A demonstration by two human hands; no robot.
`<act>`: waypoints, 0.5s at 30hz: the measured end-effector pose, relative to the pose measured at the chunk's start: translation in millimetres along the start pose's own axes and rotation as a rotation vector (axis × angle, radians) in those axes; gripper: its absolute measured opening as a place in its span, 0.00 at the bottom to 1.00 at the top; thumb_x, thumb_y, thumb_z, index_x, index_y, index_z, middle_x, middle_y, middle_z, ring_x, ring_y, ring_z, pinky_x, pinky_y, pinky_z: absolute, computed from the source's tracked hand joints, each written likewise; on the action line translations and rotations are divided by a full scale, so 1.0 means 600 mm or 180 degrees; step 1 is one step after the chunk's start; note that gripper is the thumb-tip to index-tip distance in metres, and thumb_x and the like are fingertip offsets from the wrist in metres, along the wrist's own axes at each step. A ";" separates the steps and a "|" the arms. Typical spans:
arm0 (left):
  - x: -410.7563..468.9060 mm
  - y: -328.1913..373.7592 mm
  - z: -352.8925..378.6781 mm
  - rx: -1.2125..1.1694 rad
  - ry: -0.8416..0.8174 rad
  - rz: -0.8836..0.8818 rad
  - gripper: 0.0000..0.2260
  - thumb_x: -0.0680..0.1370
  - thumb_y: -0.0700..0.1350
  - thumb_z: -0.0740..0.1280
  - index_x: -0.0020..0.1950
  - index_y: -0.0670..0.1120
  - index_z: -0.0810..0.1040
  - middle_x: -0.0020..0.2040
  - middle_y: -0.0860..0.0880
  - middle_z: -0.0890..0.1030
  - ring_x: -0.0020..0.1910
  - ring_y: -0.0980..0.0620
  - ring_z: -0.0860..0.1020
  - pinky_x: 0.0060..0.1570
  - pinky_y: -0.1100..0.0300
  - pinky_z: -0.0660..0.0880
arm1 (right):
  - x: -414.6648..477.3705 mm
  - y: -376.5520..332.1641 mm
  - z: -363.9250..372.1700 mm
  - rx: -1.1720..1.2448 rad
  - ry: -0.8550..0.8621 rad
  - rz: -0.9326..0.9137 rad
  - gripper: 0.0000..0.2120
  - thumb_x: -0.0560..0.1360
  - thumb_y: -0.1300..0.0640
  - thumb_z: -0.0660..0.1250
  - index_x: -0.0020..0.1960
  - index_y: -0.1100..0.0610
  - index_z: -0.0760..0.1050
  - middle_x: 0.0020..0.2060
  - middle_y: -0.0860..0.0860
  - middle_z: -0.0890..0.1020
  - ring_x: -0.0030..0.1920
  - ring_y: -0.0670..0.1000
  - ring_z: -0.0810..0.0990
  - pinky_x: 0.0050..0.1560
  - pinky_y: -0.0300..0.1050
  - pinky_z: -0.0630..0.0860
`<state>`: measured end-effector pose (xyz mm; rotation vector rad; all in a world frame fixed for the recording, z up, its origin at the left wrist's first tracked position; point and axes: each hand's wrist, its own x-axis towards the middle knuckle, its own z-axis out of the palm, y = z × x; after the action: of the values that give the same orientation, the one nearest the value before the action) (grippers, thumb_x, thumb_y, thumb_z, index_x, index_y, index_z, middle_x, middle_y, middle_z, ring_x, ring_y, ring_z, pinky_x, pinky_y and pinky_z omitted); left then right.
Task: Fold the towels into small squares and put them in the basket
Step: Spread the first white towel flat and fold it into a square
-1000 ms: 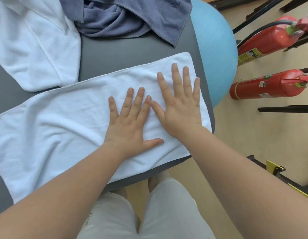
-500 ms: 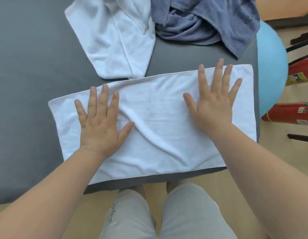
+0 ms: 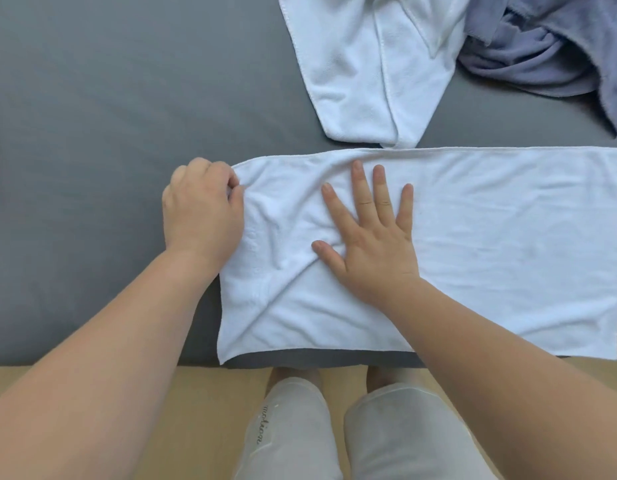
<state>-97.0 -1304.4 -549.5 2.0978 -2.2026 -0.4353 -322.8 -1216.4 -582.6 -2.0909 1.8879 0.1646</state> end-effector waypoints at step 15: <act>-0.079 -0.018 -0.010 -0.0661 -0.0116 -0.0478 0.14 0.76 0.52 0.69 0.53 0.44 0.71 0.46 0.50 0.72 0.46 0.43 0.73 0.45 0.48 0.71 | 0.021 -0.046 -0.076 0.0385 -0.0008 0.0264 0.31 0.79 0.34 0.54 0.77 0.47 0.64 0.78 0.57 0.61 0.77 0.62 0.58 0.75 0.63 0.55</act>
<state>-81.7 -1258.9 -539.5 2.1645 -1.9288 -0.6860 -300.1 -1240.5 -539.0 -1.9344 1.9338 0.0698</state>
